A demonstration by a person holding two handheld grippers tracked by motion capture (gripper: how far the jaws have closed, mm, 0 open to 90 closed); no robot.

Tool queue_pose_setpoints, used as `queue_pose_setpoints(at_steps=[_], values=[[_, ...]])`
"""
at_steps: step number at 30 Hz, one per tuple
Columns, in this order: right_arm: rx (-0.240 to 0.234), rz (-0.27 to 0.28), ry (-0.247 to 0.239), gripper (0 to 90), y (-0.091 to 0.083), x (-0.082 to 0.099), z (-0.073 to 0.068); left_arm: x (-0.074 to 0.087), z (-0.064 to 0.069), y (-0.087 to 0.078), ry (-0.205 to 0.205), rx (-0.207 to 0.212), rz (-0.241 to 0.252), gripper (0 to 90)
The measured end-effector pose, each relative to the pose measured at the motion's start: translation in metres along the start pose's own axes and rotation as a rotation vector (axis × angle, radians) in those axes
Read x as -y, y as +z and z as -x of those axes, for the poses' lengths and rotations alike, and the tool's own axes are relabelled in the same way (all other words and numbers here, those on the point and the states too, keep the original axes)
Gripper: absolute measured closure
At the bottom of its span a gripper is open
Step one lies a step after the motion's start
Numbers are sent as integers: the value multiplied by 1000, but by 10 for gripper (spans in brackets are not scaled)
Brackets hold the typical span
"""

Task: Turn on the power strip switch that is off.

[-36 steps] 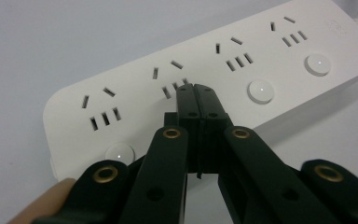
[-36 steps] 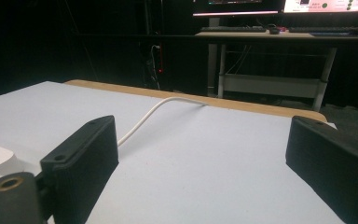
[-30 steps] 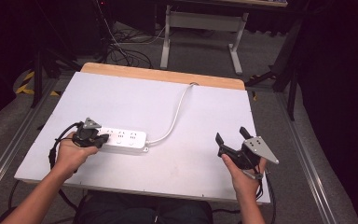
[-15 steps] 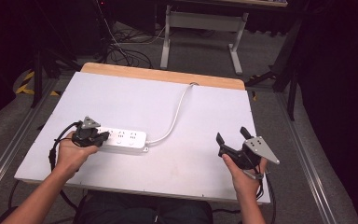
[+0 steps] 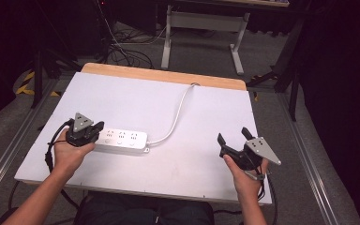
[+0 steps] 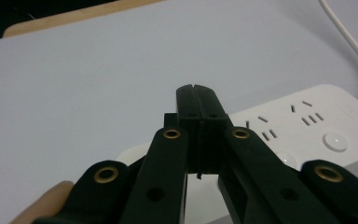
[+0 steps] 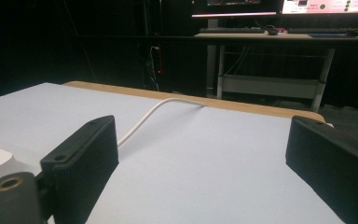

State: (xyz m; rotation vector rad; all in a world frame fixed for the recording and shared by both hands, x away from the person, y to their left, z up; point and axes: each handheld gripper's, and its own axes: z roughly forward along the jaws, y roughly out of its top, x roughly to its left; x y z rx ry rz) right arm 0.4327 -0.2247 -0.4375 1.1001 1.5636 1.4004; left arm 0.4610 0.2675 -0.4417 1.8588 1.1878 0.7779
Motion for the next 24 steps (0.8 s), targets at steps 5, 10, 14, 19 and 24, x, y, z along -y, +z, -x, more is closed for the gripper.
queue_pose_setpoints(at_steps=[5,10,14,19,24], values=[[0,0,0,98,0,0,0,-3,-6,-6,-23,-24,55,900],[2,-1,1,98,0,0,0,-5,-9,-13,-43,-43,107,900],[-2,1,-1,98,1,0,0,-6,-8,-22,-54,-71,165,900],[-1,2,-2,98,1,0,1,-6,-9,-29,-63,-108,217,900],[-3,4,-3,98,1,0,0,-5,-10,-32,-70,-120,228,900]])
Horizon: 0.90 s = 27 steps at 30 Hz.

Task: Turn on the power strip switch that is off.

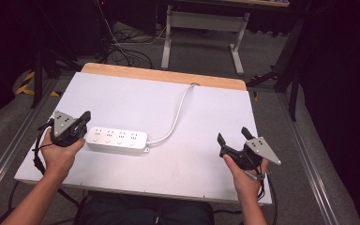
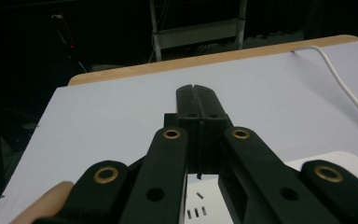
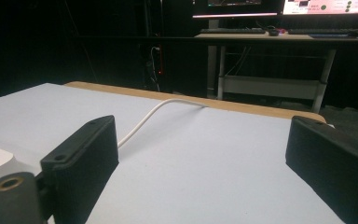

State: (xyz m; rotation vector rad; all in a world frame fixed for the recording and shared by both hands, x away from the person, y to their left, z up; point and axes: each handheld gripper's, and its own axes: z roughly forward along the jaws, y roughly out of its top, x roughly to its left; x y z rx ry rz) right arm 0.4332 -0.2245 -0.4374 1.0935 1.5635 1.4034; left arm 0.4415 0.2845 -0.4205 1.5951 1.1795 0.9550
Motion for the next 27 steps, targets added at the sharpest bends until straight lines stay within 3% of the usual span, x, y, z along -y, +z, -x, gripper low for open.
queue_pose_setpoints(at_steps=[4,5,10,20,27], values=[[-1,0,1,98,0,0,0,0,-1,-1,-2,-15,15,900],[-1,1,1,98,0,0,0,0,-1,-1,0,-15,18,801],[-2,-1,2,98,0,0,0,1,-1,-2,2,-28,37,705],[-4,0,6,98,0,1,0,1,-5,-4,-32,-19,38,584],[1,5,8,98,0,0,1,0,-7,-3,-63,-44,42,464]])
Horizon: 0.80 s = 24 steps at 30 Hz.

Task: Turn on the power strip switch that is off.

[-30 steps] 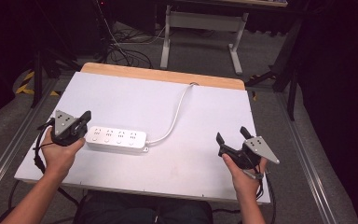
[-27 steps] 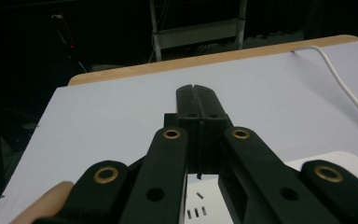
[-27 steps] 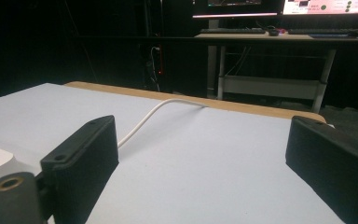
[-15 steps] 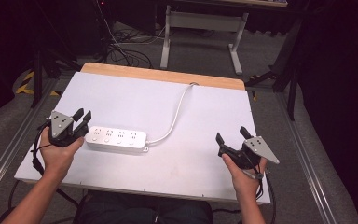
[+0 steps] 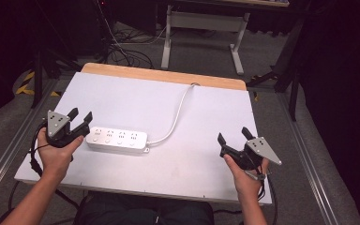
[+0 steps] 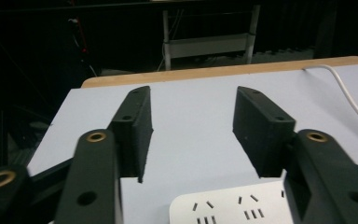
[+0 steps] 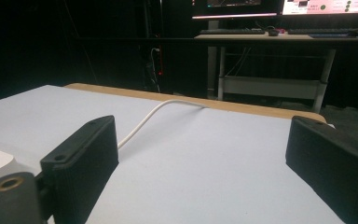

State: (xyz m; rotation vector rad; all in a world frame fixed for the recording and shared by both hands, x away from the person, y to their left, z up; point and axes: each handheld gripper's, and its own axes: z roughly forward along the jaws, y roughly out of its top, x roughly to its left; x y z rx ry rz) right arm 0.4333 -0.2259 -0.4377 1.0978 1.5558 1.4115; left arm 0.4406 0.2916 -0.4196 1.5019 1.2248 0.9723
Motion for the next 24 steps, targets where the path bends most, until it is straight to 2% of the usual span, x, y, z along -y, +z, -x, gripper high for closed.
queue_pose_setpoints(at_steps=[6,15,18,20,24], values=[[-2,0,2,98,-1,0,-1,-1,0,-1,-16,-16,18,396],[-1,0,0,98,0,0,-1,-1,-3,-2,-4,12,18,273],[-1,-1,0,98,0,0,-1,-1,-3,-2,-4,1,12,173],[-2,0,0,98,0,0,-1,0,-2,-3,-6,-9,14,59],[-1,0,1,98,0,0,0,0,-2,-2,-2,-3,7,77]])
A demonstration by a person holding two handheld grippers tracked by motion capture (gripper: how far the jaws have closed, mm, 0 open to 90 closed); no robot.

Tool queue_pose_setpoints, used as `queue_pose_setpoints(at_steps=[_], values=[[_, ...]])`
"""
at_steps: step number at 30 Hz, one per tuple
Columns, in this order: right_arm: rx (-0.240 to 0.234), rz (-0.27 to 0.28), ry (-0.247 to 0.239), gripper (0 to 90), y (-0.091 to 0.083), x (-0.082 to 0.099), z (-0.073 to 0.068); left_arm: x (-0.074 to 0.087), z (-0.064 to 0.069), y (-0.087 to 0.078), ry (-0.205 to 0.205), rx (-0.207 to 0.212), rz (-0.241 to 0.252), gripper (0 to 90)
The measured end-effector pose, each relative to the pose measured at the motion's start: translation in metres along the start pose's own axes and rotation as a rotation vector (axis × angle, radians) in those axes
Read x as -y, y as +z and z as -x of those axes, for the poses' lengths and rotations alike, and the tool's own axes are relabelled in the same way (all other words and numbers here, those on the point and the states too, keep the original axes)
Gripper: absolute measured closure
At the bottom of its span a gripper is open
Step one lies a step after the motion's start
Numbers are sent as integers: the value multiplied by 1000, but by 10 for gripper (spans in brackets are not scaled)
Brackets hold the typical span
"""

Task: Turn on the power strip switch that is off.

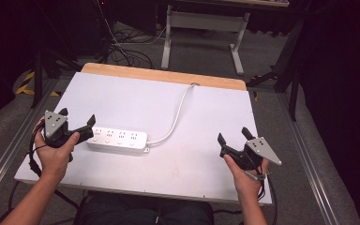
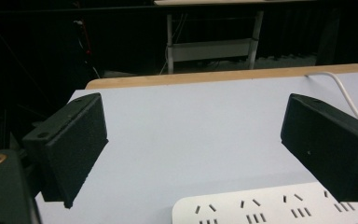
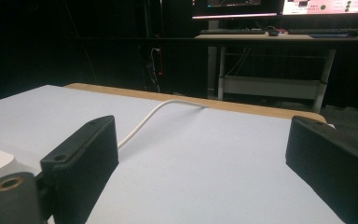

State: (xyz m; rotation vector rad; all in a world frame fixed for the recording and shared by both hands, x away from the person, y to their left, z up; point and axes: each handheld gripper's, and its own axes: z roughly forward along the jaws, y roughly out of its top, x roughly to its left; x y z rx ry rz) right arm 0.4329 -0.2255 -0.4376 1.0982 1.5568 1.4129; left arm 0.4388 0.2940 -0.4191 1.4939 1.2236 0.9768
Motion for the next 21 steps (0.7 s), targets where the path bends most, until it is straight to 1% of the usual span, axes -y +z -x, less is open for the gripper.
queue_pose_setpoints(at_steps=[7,11,17,18,21], values=[[1,-4,-2,98,0,0,-1,0,0,0,5,4,-5,77],[-1,-1,-1,98,0,0,0,1,-1,0,3,-5,-5,77],[-3,-3,2,98,1,0,0,1,0,0,5,-6,-8,74],[-5,-2,1,98,1,0,0,2,0,0,-1,-8,-9,69],[-5,-3,-1,98,2,0,0,2,-1,1,0,-11,-9,54]])
